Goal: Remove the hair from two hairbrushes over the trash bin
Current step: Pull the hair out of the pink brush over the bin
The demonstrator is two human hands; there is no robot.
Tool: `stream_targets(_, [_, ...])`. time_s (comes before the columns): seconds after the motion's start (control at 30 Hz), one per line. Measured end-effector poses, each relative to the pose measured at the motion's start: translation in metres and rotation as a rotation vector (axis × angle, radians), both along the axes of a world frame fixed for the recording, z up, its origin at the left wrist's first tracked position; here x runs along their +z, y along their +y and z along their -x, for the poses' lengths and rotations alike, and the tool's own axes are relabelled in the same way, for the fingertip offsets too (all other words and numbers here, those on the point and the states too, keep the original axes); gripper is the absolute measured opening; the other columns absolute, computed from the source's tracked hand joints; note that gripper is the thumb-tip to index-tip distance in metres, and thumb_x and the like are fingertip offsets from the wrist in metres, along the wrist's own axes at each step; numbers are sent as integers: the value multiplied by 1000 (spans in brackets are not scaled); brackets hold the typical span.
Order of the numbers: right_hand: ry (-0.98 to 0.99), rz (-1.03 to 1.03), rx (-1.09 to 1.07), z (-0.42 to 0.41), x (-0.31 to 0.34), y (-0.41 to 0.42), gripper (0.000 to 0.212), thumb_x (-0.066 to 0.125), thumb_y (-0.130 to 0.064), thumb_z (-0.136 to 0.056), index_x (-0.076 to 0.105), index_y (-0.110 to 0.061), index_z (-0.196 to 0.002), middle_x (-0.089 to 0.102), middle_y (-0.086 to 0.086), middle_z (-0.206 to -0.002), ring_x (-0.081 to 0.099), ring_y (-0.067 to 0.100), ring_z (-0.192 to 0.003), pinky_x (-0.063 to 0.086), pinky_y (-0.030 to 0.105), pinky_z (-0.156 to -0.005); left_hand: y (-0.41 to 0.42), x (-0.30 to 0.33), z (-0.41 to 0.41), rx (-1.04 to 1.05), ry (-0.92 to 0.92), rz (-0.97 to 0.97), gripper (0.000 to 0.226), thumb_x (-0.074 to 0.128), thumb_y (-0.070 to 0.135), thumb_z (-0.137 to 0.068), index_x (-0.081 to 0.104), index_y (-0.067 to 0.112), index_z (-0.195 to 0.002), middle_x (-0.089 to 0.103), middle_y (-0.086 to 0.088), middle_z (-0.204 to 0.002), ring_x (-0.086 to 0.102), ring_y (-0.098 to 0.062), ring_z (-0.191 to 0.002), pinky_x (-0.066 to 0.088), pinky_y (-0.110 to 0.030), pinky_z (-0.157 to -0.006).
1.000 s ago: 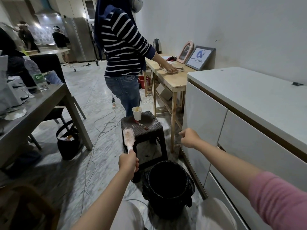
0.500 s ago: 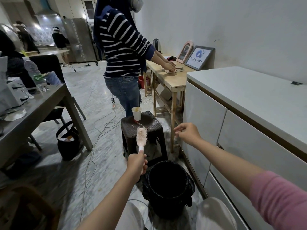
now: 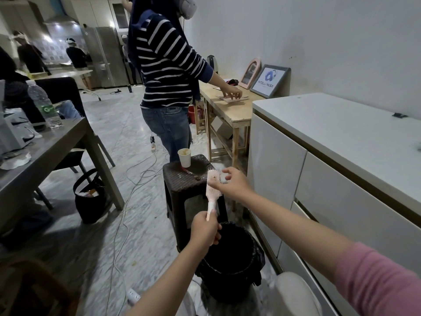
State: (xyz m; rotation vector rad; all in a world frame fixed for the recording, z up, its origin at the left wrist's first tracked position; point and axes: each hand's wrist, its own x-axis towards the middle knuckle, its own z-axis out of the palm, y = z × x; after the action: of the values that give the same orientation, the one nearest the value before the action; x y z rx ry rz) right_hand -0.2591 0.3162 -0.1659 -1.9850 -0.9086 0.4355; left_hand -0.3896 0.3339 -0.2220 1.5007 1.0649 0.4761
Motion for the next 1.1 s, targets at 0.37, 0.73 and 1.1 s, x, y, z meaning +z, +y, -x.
stream_targets(0.37, [45,-150,-261,5,-3,20,17,80,-30,-73,68,-19,-77,69,-3,-83,66,16,-81,57,37,-79,-18,-4,4,44,-21,-341,29,49,29,-95,49,12,-71,51,-1,-60,53,-24,-54,46,-47,-53])
stream_targets(0.73, [9,-178,-264,2,-10,19,10,67,-16,-84,67,-10,-77,67,3,-80,64,20,-81,55,35,-76,-12,-7,7,22,-98,-187,32,42,30,-99,46,10,-74,46,-8,-59,42,-16,-40,34,-25,-39])
stream_targets(1.1, [210,-271,-354,5,-15,18,23,59,-10,-90,48,-17,-71,67,15,-93,70,27,-82,58,45,-76,-11,3,5,93,-192,64,29,40,23,-102,57,2,-95,48,-4,-59,38,-11,-36,28,-17,-32])
